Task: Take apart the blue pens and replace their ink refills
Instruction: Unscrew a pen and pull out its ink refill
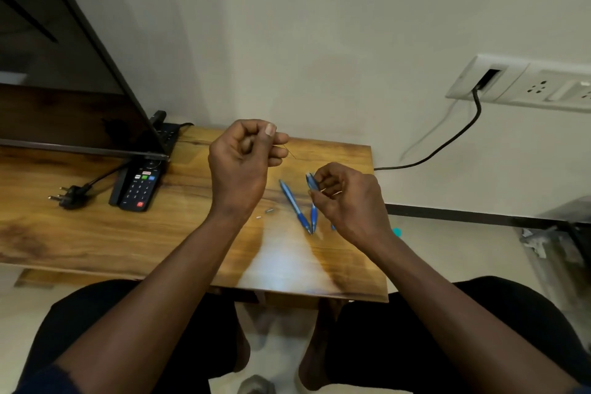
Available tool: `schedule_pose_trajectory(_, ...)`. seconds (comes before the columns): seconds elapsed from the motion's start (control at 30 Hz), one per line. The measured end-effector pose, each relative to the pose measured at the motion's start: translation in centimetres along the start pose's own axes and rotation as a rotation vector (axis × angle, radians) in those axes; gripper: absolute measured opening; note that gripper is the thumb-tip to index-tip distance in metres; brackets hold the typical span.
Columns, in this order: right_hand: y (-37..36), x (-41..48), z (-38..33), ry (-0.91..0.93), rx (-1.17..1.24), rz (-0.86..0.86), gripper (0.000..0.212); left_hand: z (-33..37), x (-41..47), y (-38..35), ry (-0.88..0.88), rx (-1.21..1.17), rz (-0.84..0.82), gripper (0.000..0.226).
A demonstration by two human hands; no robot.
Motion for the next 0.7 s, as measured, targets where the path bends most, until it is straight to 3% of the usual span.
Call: schedule_pose_trajectory(0.7,-0.2,0.4,0.7,0.053,-0.053,0.012,0.02,-0.3,-1.3,-1.7,-0.104,0.104,-0.074,0.016)
Point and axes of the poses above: each hand's wrist, its own x-axis towards the middle knuckle, its own y-axis out of the back of the hand, z = x × y, the point moved 6 cm from there along x, towards the middle knuckle, and after that the axes turned 10 degrees about x, right-handed, at the moved point
